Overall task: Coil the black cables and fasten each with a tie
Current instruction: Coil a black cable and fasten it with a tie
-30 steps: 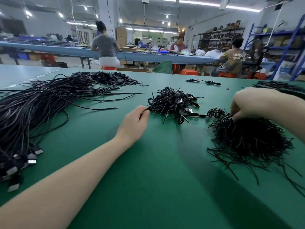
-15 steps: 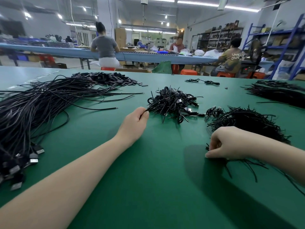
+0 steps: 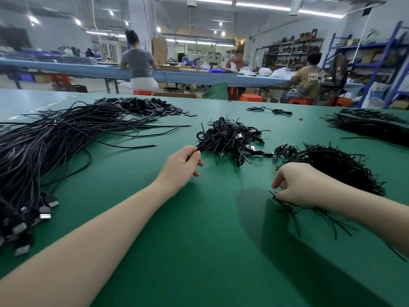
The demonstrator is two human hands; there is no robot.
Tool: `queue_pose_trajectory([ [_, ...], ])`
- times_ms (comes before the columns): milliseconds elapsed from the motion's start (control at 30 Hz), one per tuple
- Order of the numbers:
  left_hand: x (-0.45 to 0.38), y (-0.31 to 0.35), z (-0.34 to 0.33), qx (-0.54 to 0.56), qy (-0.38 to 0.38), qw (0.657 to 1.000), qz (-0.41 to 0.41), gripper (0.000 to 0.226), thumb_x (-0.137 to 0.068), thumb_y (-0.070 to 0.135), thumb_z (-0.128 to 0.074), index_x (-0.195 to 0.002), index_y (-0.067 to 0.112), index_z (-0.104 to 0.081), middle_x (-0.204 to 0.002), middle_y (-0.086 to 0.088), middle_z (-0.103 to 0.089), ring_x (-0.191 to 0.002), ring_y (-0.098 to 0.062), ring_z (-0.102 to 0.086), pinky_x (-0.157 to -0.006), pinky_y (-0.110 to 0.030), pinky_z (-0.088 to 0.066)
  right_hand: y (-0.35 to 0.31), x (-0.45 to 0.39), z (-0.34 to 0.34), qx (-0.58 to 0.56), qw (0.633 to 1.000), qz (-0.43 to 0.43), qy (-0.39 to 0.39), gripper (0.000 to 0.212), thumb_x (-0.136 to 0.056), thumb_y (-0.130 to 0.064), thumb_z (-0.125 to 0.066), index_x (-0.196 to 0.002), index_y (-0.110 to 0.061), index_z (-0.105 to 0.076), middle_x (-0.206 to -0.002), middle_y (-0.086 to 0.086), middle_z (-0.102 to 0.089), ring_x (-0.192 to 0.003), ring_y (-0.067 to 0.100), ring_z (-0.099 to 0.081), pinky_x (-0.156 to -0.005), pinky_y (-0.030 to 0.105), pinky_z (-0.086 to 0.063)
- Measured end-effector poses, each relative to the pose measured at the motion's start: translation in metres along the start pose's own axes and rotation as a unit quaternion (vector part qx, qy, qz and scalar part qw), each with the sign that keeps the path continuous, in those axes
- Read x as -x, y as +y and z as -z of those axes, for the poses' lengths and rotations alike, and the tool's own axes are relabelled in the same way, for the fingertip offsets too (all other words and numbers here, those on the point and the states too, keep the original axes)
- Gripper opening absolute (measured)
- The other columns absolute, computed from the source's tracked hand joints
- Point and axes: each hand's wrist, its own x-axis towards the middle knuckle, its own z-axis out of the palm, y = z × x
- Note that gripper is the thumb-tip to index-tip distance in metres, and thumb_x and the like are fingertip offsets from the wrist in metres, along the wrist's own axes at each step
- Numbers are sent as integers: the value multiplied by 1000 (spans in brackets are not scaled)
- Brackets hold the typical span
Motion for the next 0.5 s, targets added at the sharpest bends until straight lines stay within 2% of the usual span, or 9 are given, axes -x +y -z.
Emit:
queue_pose_trajectory([
  [67, -1, 1, 1, 27, 4, 999, 18, 23, -102, 23, -42, -84, 15, -55, -83, 8, -67, -52, -4, -59, -58, -16, -43, -2, -1, 6, -24, 999, 3, 41, 23, -89, -18, -58, -108, -22, -69, -99, -5, -64, -83, 14, -60, -75, 24, -50],
  [100, -2, 1, 2, 39, 7, 999, 25, 24, -102, 22, -41, -81, 15, -53, -78, 7, -65, -50, -6, -57, -56, -17, -42, -2, -2, 11, -40, 997, 10, 68, 23, -89, -16, -56, -104, -23, -71, -98, -6, -67, -76, 11, -61, -70, 23, -51],
  [167, -4, 1, 4, 62, 6, 997, 39, 27, -102, 20, -39, -78, 14, -50, -68, 4, -54, -45, -9, -50, -51, -20, -38, -5, -4, 20, -89, 990, 25, 104, 23, -85, -13, -57, -92, -25, -75, -79, -14, -68, -56, 5, -56, -53, 15, -46],
  [200, -5, 1, 4, 72, 2, 996, 47, 28, -102, 19, -38, -77, 14, -49, -66, 2, -49, -44, -10, -46, -49, -20, -36, -7, -7, 24, -137, 983, 31, 115, 21, -84, -13, -59, -88, -25, -76, -69, -17, -65, -53, 7, -54, -51, 15, -46],
  [233, -6, 1, 4, 83, -6, 995, 58, 28, -103, 19, -37, -77, 14, -48, -65, 1, -45, -46, -11, -41, -49, -21, -34, -11, -9, 28, -201, 971, 36, 125, 18, -84, -13, -62, -87, -24, -76, -64, -17, -64, -54, 11, -56, -54, 20, -50],
  [300, -7, 0, 3, 108, -26, 991, 75, 28, -103, 20, -36, -77, 13, -46, -64, 1, -39, -50, -12, -34, -49, -24, -30, -23, -13, 31, -315, 933, 64, 163, 11, -85, -16, -68, -89, -24, -74, -71, -13, -67, -64, 16, -62, -58, 28, -55],
  [400, -7, 2, 2, 132, -37, 987, 83, 28, -102, 18, -36, -76, 14, -44, -60, 4, -35, -51, -11, -28, -48, -25, -25, -52, -21, 32, -383, 887, 141, 215, 8, -83, -20, -72, -87, -27, -73, -76, -10, -70, -64, 1, -63, -52, 13, -46],
  [500, -7, 2, 0, 166, -32, 983, 77, 27, -99, 19, -42, -73, 15, -41, -55, 7, -32, -51, -11, -24, -47, -25, -19, -85, -30, 26, -345, 889, 195, 232, 11, -82, -20, -71, -89, -28, -74, -76, -15, -70, -67, -5, -63, -62, 9, -50],
])
